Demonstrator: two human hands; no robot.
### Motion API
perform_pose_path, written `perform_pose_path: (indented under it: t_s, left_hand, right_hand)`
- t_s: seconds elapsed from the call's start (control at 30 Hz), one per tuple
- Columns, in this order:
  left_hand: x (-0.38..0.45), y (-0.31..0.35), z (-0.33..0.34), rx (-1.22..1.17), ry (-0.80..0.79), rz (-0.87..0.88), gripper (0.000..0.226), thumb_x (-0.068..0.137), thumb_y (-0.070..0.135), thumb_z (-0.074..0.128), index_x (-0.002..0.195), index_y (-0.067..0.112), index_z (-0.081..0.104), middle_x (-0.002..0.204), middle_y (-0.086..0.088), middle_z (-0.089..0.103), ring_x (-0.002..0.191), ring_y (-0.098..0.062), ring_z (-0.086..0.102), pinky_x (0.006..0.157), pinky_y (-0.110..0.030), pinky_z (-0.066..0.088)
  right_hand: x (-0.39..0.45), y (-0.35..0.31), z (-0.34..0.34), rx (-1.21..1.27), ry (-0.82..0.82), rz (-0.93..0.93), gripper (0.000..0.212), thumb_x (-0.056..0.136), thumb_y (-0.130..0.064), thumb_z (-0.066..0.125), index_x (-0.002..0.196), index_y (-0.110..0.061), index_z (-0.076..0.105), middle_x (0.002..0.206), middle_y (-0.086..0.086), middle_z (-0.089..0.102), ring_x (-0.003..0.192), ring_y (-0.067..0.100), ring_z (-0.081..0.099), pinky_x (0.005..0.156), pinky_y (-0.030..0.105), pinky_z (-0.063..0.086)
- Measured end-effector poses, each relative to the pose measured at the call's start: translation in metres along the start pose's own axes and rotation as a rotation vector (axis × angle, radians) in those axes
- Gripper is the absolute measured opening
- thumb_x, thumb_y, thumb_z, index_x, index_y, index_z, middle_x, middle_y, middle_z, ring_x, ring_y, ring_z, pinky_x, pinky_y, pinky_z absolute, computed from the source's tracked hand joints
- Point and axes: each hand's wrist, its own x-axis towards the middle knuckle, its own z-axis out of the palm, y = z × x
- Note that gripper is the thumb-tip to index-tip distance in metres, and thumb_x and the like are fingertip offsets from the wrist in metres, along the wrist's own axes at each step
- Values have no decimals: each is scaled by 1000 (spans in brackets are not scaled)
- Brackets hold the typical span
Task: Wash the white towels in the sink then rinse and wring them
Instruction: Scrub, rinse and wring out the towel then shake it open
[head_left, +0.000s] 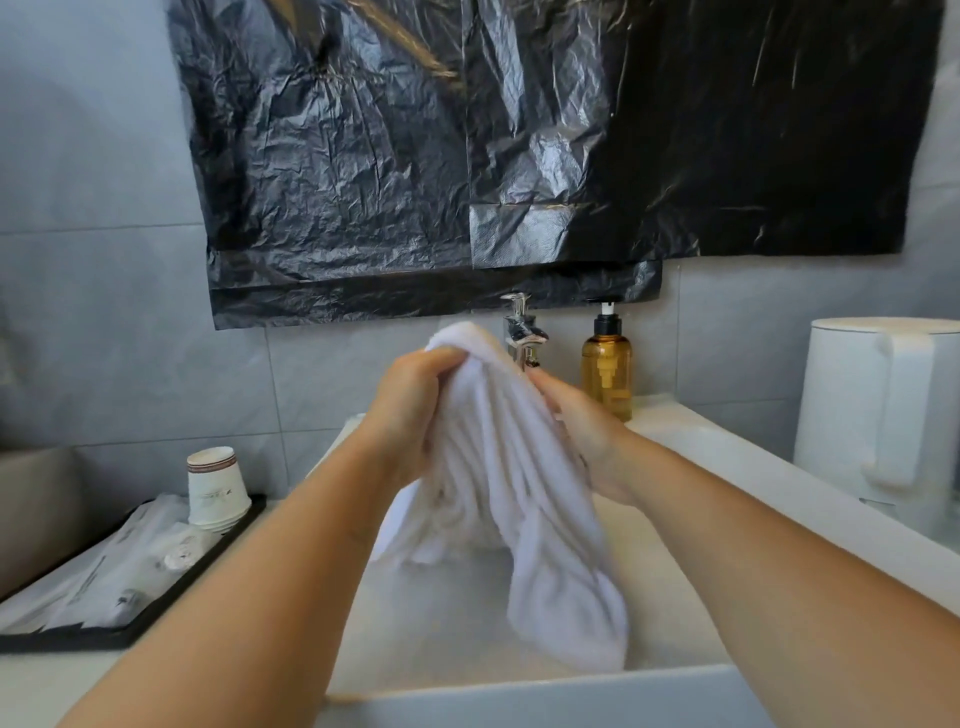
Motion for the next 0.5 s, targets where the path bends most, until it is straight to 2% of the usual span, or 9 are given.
perform_pose_path:
  t_s: [0.07,0.13,0.2,0.27,0.33,0.37,0.43,0.47,0.5]
  left_hand:
    - [-2,5,1,-75,13,-17,33,85,28,57,102,3,71,99,-18,73,93,-32,70,92,-45,53]
    - [-4,7,-1,-87,102,-38,29,82,29,61,97,6,72,94,-14,74,87,-30,71,87,-42,54]
    - [-2,5,-3,-45,213,-33,17,85,24,61,86,11,71,86,-12,72,79,-28,70,77,-37,54]
    - [0,3,-3,8,234,-35,17,88,24,60,84,11,71,89,-12,74,80,-28,69,74,-37,53]
    - [0,-1,-2,170,145,-60,24,91,35,61,89,14,73,97,-8,76,80,-21,69,73,-32,52]
    - [-1,-4,-1,284,70,-109,31,92,43,60,93,16,74,98,-5,77,80,-17,70,74,-29,54]
    - [-5,-11,2,412,-98,-258,38,93,53,55,95,19,73,88,3,77,75,-7,71,73,-23,57]
    - [-6,-14,2,419,-172,-327,38,95,53,53,95,20,73,82,5,77,73,-5,71,73,-21,57]
    - [-5,-15,2,414,-213,-370,40,95,53,52,100,20,74,85,4,77,80,-8,72,78,-25,57]
  right_hand:
    - [1,2,14,36,-173,-61,49,97,-55,42,107,-19,74,109,6,73,105,20,67,99,37,47]
    - [-1,1,27,79,-192,-81,57,91,-59,50,115,-11,70,111,5,72,108,21,66,98,37,47]
    - [1,-3,33,-97,-45,-182,50,91,-49,60,95,0,68,89,2,64,85,16,60,76,29,42]
    - [5,-12,36,-222,164,-362,35,94,-36,61,71,-11,52,67,2,44,65,12,42,60,25,29]
    - [12,-24,39,-140,378,-496,39,96,-31,58,64,-17,41,57,-4,35,53,7,32,46,22,25]
    - [17,-29,39,-69,474,-518,36,96,-31,57,65,-17,45,57,-5,38,53,8,34,42,18,26]
    - [27,-27,41,-23,623,-543,27,98,-30,54,76,-15,56,64,-4,49,60,10,45,43,10,31]
    - [32,-20,42,-76,674,-523,26,99,-32,52,81,-14,59,68,-3,52,66,14,50,48,11,35]
    - [38,-11,41,-180,698,-482,30,100,-35,47,85,-13,61,74,1,56,74,20,53,57,18,39]
